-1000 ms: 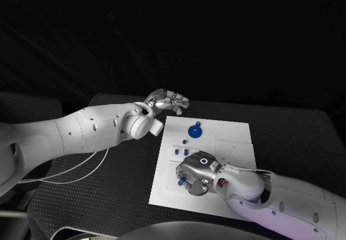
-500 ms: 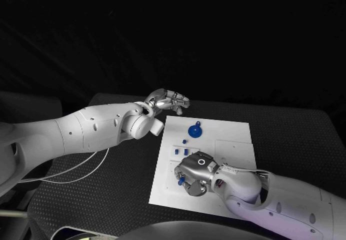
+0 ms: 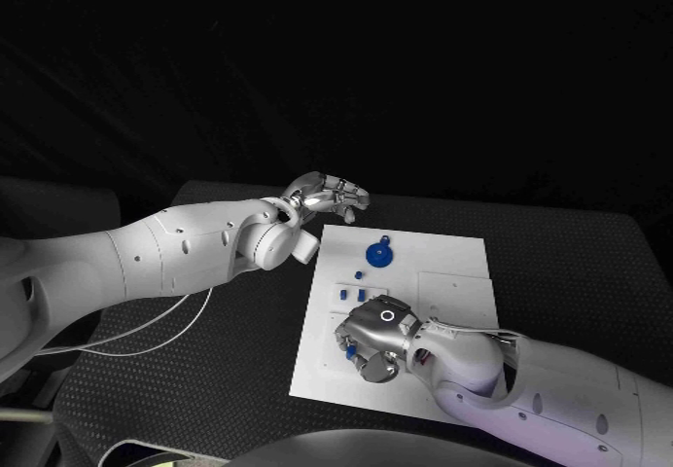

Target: Assemble the parts on the task board

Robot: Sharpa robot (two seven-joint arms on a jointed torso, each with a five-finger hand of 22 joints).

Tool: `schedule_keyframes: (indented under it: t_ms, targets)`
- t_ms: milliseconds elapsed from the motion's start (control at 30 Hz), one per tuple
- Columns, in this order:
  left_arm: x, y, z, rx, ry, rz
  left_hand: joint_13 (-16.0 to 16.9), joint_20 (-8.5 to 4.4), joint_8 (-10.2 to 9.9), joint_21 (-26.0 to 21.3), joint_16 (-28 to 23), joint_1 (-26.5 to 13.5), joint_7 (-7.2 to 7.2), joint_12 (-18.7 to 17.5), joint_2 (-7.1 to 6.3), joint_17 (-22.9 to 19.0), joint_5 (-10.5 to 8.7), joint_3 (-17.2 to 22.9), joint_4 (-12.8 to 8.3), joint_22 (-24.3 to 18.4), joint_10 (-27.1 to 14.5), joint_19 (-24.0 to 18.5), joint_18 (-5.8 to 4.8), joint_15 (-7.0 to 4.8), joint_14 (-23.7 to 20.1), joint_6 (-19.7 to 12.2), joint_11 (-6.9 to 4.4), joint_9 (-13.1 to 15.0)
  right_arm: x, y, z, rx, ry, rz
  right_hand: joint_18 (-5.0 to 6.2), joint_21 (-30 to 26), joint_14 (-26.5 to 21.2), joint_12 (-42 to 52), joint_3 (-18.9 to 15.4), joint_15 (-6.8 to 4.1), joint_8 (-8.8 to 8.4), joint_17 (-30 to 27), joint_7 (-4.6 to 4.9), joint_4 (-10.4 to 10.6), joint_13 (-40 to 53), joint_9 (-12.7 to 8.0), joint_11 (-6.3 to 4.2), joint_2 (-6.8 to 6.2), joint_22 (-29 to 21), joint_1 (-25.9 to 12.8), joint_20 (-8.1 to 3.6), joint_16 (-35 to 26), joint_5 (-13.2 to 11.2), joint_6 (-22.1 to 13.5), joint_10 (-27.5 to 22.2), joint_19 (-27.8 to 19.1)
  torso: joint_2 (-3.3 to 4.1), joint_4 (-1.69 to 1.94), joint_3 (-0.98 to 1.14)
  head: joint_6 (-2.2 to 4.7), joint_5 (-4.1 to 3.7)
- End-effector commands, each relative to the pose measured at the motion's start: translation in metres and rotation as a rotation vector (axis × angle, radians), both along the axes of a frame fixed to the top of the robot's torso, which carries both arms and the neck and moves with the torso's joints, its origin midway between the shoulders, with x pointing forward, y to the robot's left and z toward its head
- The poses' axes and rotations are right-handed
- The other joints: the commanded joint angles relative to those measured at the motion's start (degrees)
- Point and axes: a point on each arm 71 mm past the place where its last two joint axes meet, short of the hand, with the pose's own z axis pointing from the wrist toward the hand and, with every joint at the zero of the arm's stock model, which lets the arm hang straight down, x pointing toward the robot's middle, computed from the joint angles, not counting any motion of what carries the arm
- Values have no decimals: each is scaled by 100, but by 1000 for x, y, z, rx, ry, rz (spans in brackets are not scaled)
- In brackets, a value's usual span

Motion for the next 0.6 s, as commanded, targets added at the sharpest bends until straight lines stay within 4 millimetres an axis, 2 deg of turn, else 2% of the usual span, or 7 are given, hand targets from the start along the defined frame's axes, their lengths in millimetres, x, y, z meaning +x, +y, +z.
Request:
schedule_keyframes:
  t_ms: [33,200,333,467,600]
  targets:
    - [0,-3,1,-12,-1,-13,-8,6,19,-23,-19,-50,-5,21,7,6,18,-28,13,6,-35,26,86,15,19,-26,-12,-6,-5,2,-5,-21,42,21,88,29,-5,9,18,-23,19,7,-10,-5,8,8,9,31,131,-29,-33,14,41,38,43,-19,3,1,3,-2,-2]
    - [0,-3,1,-13,0,-14,-8,6,20,-24,-21,-50,-5,21,8,9,18,-28,13,7,-35,26,86,15,19,-27,-12,-7,-5,2,-6,-18,56,23,88,41,-16,-31,29,-5,-13,2,10,3,3,-4,30,-14,128,-58,-25,1,44,-5,-10,-42,2,-3,6,-2,1]
    - [0,-3,1,-12,0,-13,-8,6,19,-26,-23,-51,-4,21,8,10,18,-28,14,8,-35,27,86,16,20,-29,-12,-8,-4,2,-6,-11,57,18,88,68,-35,-88,-51,29,-64,-25,40,54,-5,-27,63,-206,128,-140,-11,-36,56,-69,-86,-63,1,-2,8,-4,4]
    - [0,-3,1,-12,0,-14,-9,6,19,-26,-24,-52,-3,21,8,12,18,-28,15,9,-36,27,86,16,20,-31,-12,-8,-3,0,-6,-4,57,11,88,81,-44,-113,-101,45,-89,-50,55,122,-5,-39,80,-329,126,-184,-1,-63,61,-96,-114,-82,2,-4,9,0,3]
    - [0,-3,1,-12,1,-13,-9,6,18,-28,-26,-52,-3,21,7,14,18,-29,14,10,-36,27,86,16,20,-33,-12,-9,-2,-2,-6,9,60,2,88,104,-50,-215,-252,100,-186,-70,124,156,-36,-85,140,-477,127,-242,4,-76,68,-248,-279,-112,3,-3,8,-1,3]
